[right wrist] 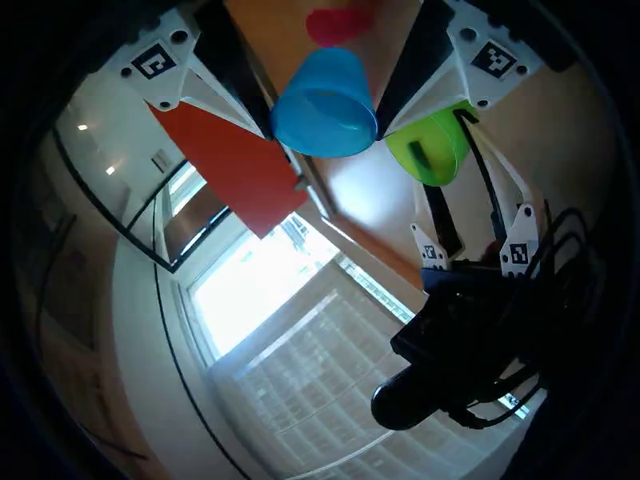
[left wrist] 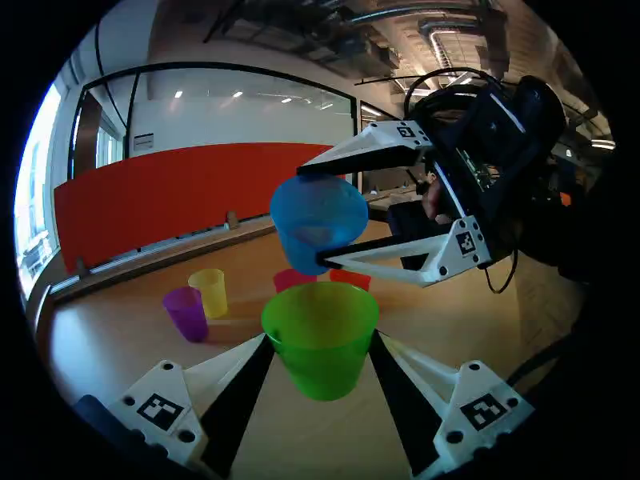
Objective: Pour water
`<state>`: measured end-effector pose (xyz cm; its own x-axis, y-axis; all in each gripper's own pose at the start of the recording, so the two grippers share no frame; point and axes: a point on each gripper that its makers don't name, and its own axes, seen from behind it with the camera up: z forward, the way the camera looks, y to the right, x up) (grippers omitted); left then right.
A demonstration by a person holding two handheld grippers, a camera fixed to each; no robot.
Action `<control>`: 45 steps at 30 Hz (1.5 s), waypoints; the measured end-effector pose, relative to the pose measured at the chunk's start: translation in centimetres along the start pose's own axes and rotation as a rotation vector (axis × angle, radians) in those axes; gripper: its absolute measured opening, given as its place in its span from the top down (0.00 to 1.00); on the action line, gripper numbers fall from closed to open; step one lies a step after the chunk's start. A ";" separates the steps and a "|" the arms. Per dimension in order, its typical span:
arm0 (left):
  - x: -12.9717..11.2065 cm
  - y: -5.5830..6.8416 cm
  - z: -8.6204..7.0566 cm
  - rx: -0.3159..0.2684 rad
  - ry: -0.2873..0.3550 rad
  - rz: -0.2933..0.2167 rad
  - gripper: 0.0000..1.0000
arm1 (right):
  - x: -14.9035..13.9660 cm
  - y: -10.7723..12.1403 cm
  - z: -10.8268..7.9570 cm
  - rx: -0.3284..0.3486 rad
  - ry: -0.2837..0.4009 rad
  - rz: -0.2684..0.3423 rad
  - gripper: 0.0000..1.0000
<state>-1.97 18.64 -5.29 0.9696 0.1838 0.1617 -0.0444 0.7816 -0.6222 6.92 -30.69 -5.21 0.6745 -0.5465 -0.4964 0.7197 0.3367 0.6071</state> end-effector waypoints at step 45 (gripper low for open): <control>0.6 0.0 0.6 -0.008 0.015 -0.004 0.17 | 0.9 0.9 1.3 0.049 -0.010 -0.230 0.07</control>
<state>-1.54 19.12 -4.73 0.9731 0.1720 0.1530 -0.0388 0.7776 -0.6275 7.96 -31.91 -4.34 0.4919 -0.6121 -0.6192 0.8451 0.1648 0.5085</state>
